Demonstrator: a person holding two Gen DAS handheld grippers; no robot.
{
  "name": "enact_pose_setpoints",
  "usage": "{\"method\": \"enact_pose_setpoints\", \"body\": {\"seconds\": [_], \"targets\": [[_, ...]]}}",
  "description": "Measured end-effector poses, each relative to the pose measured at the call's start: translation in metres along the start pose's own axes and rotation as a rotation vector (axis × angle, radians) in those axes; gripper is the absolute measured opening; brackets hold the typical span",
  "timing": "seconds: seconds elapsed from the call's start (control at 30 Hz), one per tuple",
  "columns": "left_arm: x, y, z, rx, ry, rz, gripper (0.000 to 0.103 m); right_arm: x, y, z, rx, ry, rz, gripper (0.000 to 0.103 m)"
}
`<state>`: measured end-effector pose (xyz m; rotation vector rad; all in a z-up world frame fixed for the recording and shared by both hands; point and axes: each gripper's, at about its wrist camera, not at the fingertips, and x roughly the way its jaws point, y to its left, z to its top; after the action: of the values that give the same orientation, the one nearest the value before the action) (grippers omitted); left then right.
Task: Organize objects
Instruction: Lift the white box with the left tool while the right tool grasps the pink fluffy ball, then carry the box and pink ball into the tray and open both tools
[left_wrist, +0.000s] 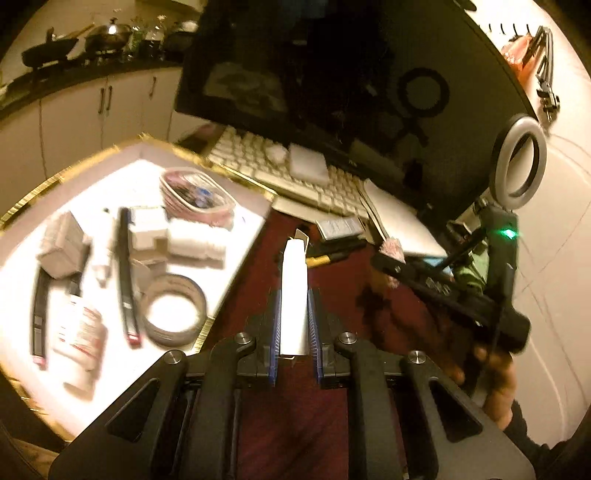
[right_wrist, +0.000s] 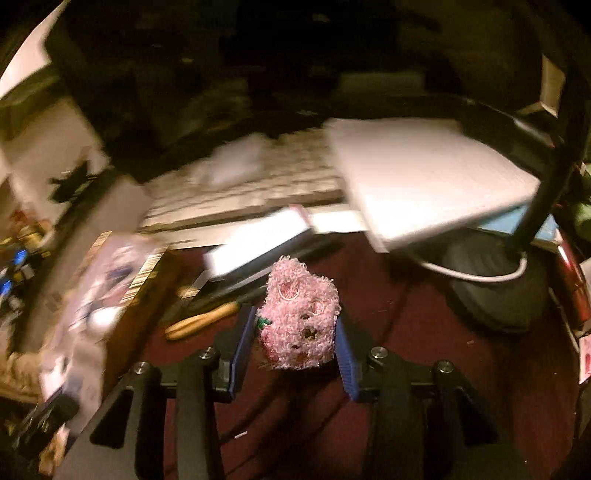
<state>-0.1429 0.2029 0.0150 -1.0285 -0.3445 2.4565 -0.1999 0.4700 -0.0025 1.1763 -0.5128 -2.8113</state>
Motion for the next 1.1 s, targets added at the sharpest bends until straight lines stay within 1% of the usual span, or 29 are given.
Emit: {"method": "enact_pose_setpoints", "body": {"seconds": [0.07,0.13,0.2,0.27,0.3,0.37,0.43,0.57,0.63,0.7,0.8,0.9,1.0,1.1], "targets": [[-0.015,0.009,0.007,-0.020,-0.034,0.037,0.013,-0.008,0.013,-0.003,-0.019,0.002,0.062,0.041],[-0.030,0.022,0.014,-0.046,-0.058,0.095,0.013,-0.009,0.028,-0.005,-0.036,0.028,0.136,0.041],[-0.044,0.041,0.019,-0.081,-0.091,0.138,0.013,-0.008,0.045,-0.006,-0.063,0.063,0.177,0.041],[-0.053,0.064,0.022,-0.135,-0.108,0.188,0.013,-0.008,0.066,-0.005,-0.119,0.064,0.229,0.041],[-0.055,0.077,0.023,-0.169,-0.105,0.210,0.013,-0.009,0.077,-0.004,-0.145,0.058,0.243,0.041],[-0.060,0.099,0.025,-0.224,-0.098,0.266,0.013,-0.008,0.092,-0.003,-0.155,0.073,0.288,0.041],[-0.065,0.116,0.023,-0.255,-0.105,0.311,0.013,-0.002,0.110,-0.002,-0.161,0.109,0.367,0.041],[-0.061,0.145,0.019,-0.306,-0.074,0.389,0.013,0.012,0.149,-0.002,-0.208,0.163,0.460,0.041],[-0.057,0.152,0.017,-0.311,-0.047,0.436,0.013,0.019,0.168,-0.006,-0.233,0.185,0.480,0.041],[-0.054,0.157,0.014,-0.310,-0.033,0.462,0.013,0.027,0.185,-0.009,-0.272,0.207,0.491,0.041],[-0.050,0.162,0.011,-0.318,-0.021,0.460,0.013,0.038,0.209,-0.013,-0.330,0.222,0.498,0.041],[-0.045,0.164,0.011,-0.309,-0.007,0.480,0.013,0.050,0.228,-0.022,-0.383,0.244,0.480,0.041],[-0.041,0.167,0.009,-0.309,0.004,0.479,0.013,0.059,0.239,-0.029,-0.411,0.272,0.473,0.041],[-0.037,0.169,0.006,-0.315,0.018,0.490,0.013,0.064,0.244,-0.032,-0.430,0.261,0.457,0.042]]}}
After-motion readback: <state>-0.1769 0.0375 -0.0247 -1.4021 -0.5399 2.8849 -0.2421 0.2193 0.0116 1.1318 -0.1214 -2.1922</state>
